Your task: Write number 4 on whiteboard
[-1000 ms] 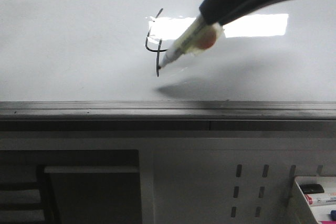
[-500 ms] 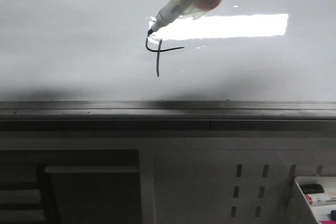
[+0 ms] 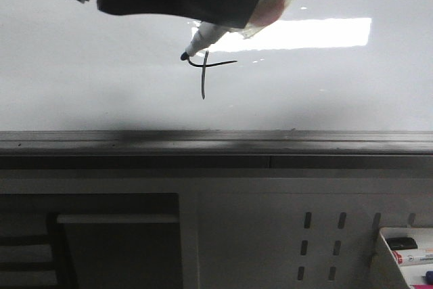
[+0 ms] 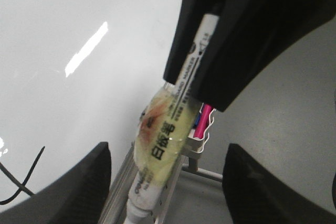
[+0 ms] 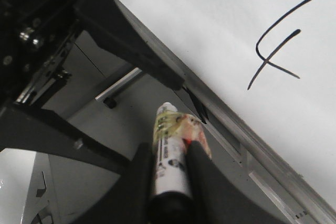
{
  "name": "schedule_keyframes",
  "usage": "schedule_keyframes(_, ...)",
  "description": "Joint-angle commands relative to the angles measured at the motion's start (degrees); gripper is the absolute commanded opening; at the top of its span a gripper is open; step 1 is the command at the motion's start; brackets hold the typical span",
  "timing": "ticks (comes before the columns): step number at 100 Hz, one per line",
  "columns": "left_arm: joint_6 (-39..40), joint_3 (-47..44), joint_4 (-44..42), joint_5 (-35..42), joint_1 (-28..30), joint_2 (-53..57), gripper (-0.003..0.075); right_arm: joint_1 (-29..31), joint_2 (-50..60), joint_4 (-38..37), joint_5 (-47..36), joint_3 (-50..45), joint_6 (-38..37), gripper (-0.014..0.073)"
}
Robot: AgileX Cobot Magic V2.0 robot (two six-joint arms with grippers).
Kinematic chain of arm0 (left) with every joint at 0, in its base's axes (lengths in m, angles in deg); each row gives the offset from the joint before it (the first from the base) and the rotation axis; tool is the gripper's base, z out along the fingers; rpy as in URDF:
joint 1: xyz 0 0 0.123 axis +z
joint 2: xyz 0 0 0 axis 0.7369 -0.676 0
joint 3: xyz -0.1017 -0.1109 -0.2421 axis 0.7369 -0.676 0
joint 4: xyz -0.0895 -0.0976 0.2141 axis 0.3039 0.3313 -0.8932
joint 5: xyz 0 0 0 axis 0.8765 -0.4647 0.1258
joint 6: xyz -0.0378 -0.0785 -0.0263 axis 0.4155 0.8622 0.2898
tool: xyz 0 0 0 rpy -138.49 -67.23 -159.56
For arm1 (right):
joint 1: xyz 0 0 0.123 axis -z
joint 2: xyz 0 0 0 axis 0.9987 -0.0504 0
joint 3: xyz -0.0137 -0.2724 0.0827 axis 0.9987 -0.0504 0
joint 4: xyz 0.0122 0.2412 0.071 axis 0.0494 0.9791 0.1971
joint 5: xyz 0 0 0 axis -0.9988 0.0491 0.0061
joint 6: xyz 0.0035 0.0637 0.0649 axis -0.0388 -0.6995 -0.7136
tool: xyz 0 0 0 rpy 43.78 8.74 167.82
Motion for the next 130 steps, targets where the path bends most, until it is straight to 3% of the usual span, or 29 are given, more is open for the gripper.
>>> schedule_keyframes(1, -0.12, 2.00, 2.64, 0.51, -0.39, 0.45, 0.0395, 0.20, 1.15, 2.75, -0.64, 2.18, 0.89, -0.0045)
schedule_keyframes(55, -0.13, 2.00, 2.74, 0.51, -0.39, -0.14, -0.0020, 0.20, 1.05, 3.43, 0.37, 2.66, 1.94, -0.0015)
schedule_keyframes(64, -0.13, 2.00, 2.74, 0.63, -0.39, -0.14, -0.0020, 0.20, 1.05, 3.43, 0.37, 2.66, 1.94, 0.0101)
schedule_keyframes(74, 0.44, 2.00, 2.74, 1.98, -0.26, 0.10, -0.0020, 0.20, 1.05, 3.43, -0.86, 2.66, 1.94, 0.0328)
schedule_keyframes(81, 1.99, 1.25, 2.84, 6.08, -0.18, 1.11, -0.0020, 0.91, 1.65, 3.43, -1.93, 2.66, 1.83, 0.0416)
schedule_keyframes(94, 4.22, -2.42, 4.07, 17.09, -0.18, 5.20, -0.0020, 4.58, 3.61, 3.43, -4.10, 2.66, 1.83, 0.0415)
schedule_keyframes(106, 4.23, -5.73, 12.13, 27.20, -0.18, 8.72, -0.0020, 7.90, 4.88, 3.47, -5.60, 2.66, 0.62, 0.0415)
schedule_keyframes(130, 5.67, -5.23, 15.98, 40.60, -0.18, 5.72, -0.0020, 8.20, 4.98, 6.05, -6.88, 2.55, 0.61, 0.0415)
